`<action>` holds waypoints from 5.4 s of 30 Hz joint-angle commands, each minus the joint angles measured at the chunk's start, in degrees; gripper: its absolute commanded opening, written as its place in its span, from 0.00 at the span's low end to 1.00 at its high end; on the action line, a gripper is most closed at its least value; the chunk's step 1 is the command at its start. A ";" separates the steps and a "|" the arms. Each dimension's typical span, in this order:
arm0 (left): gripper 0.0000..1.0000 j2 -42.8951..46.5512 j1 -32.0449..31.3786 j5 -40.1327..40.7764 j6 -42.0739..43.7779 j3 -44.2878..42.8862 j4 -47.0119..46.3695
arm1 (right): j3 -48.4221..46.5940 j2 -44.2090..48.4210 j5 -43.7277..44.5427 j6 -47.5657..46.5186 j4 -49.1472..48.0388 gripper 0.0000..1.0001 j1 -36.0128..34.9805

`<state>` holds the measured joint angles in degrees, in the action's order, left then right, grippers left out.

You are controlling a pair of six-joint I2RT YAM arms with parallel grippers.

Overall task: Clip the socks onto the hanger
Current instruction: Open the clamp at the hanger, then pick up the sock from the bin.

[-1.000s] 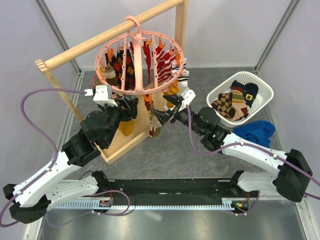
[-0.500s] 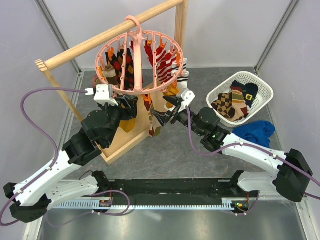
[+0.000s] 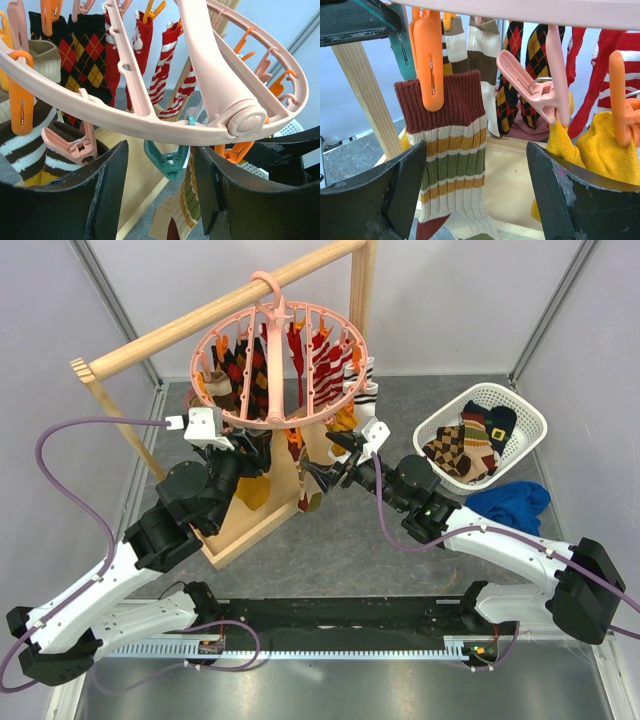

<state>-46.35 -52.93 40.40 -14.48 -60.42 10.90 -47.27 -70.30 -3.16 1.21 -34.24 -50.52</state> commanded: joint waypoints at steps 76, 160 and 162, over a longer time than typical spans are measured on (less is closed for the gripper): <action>0.02 -7.62 0.90 -9.90 7.53 5.23 -2.81 | -13.37 12.12 18.09 3.53 41.87 0.88 -0.19; 0.02 -6.48 1.42 -15.88 9.21 8.30 -0.61 | -45.55 -41.07 5.71 3.79 46.72 0.00 58.43; 0.02 -6.04 1.42 -16.06 9.03 8.39 -0.70 | -43.62 -38.09 4.66 4.58 46.11 0.00 58.26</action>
<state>-52.23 -50.85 28.82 -6.33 -54.46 0.60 -93.34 -116.29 3.81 3.36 14.79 8.45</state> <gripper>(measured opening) 0.333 0.010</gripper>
